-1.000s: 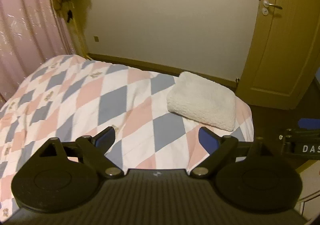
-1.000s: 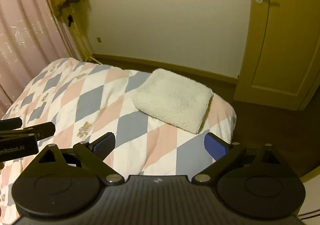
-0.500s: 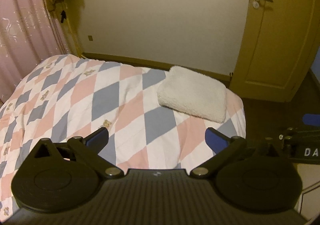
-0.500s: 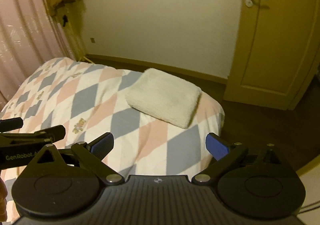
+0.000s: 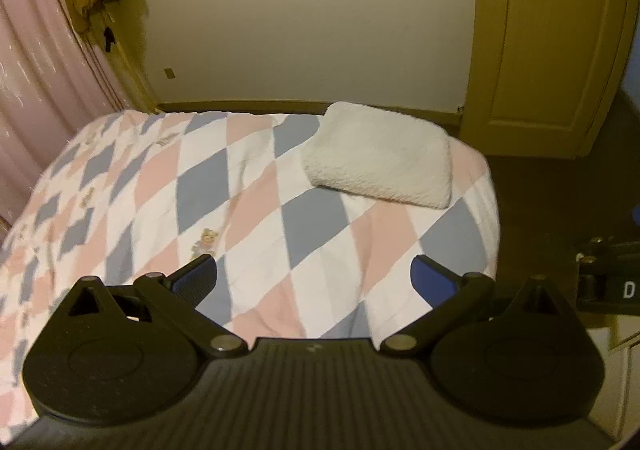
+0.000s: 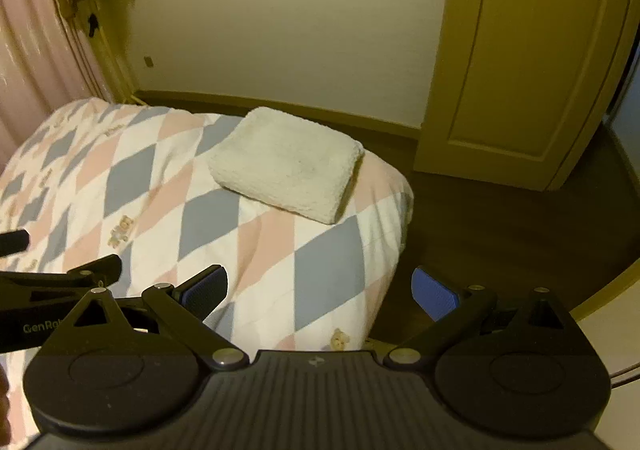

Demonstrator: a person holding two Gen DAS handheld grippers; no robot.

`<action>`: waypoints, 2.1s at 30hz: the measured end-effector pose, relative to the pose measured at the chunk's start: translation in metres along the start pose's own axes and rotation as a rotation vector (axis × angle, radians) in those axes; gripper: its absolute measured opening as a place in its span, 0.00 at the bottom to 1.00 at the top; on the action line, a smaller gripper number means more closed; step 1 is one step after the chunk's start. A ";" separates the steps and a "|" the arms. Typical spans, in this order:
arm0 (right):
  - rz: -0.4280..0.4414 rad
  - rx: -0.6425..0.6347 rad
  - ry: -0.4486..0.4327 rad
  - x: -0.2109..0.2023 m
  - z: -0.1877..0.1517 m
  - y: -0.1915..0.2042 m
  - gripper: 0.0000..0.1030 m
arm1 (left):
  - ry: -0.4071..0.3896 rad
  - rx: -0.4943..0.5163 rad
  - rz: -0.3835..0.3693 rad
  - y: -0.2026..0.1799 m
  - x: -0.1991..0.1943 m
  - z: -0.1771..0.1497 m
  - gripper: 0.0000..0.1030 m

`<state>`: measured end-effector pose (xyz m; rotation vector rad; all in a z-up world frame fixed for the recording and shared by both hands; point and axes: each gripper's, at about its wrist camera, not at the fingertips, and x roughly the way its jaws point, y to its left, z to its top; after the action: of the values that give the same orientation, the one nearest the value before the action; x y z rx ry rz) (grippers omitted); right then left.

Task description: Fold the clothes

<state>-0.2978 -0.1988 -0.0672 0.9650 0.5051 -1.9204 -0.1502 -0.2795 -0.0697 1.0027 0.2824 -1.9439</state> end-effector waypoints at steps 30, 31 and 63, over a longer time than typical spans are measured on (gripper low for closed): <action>-0.035 0.065 0.020 -0.028 -0.031 0.002 1.00 | 0.010 -0.110 -0.098 0.032 -0.030 -0.026 0.99; -0.041 0.062 0.022 -0.028 -0.032 0.002 1.00 | 0.015 -0.111 -0.101 0.031 -0.029 -0.027 0.99; -0.005 0.008 0.101 0.029 -0.012 -0.005 1.00 | 0.119 -0.121 -0.061 0.008 0.020 -0.008 0.99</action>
<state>-0.3054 -0.2041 -0.0976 1.0710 0.5592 -1.8862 -0.1449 -0.2918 -0.0880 1.0418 0.4972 -1.9002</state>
